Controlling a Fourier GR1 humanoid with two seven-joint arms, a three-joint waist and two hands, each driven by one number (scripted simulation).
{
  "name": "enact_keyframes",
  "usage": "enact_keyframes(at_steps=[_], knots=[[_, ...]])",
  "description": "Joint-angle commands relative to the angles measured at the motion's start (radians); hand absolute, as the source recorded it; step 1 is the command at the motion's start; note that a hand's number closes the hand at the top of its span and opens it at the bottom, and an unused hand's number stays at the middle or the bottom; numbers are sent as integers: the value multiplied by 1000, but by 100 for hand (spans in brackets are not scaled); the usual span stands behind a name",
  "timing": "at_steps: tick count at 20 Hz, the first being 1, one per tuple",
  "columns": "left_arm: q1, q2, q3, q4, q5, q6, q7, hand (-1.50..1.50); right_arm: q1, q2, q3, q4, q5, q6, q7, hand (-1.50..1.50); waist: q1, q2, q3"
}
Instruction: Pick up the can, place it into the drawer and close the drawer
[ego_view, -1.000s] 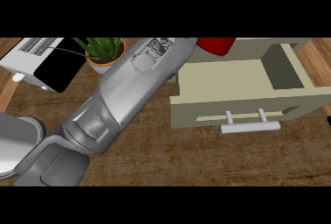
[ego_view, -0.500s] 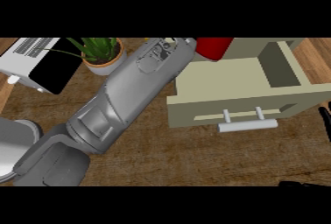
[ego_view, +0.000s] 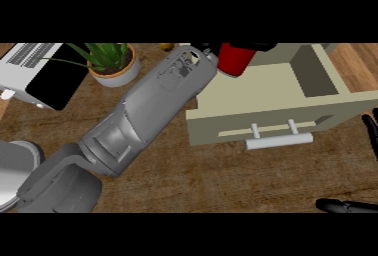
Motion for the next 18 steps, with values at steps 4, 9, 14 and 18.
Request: enact_keyframes(at_steps=[4, 9, 14, 18], knots=[[36, 0, -57, 47, 16, 26, -63, -150, -25, -19, -3, 9, 0, 2, 18, -150, -6, 4, 0], [76, 0, -69, 32, 58, 73, -77, -150, -10, 6, 25, 26, 23, 6, -28, -150, -15, 9, 0], [54, 0, -101, 31, 73, 130, -60, -150, -16, -7, 15, -6, 5, 4, 14, -150, -20, 4, 0], [69, 0, -101, 26, 101, 142, -80, -150, -10, 15, 59, -51, 48, -11, 13, -150, -22, 4, -1]])
